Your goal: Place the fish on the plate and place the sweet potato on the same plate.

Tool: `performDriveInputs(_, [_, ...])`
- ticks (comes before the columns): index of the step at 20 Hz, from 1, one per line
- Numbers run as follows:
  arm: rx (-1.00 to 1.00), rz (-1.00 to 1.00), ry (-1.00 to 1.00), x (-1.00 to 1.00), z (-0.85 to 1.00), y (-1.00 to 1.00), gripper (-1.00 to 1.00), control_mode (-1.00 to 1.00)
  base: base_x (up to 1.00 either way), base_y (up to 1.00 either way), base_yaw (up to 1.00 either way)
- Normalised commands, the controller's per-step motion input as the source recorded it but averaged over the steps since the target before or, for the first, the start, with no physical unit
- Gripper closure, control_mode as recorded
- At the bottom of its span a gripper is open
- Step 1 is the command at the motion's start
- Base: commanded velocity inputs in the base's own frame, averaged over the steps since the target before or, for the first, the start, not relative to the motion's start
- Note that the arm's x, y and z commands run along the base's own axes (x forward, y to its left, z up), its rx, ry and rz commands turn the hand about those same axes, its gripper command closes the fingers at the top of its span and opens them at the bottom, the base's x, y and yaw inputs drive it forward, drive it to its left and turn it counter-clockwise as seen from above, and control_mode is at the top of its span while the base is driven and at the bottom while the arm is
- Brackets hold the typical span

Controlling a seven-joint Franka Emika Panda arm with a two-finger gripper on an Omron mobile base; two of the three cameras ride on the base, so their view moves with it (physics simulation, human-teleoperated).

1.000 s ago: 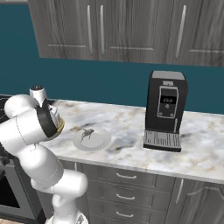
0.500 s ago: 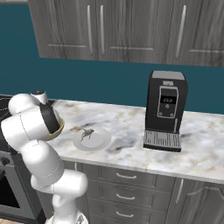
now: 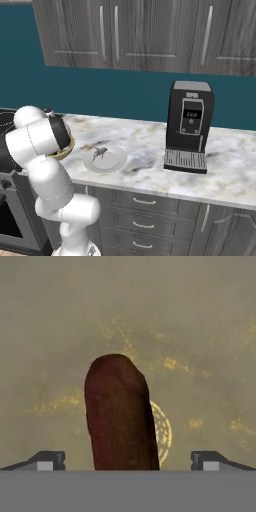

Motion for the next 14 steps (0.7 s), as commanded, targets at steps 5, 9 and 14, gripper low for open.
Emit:
performDriveInputs(5, [0.0, 0.0, 0.0, 0.0, -0.02, 0.0, 1.0, -1.0, 0.0, 0.0, 0.0])
performDriveInputs(9, [0.0, 0.0, 0.0, 0.0, 0.0, 0.0, 1.0, -1.0, 0.0, 0.0, 0.0])
performDriveInputs(14, [0.0, 0.0, 0.0, 0.0, 0.15, 0.0, 1.0, -1.0, 0.0, 0.0, 0.0])
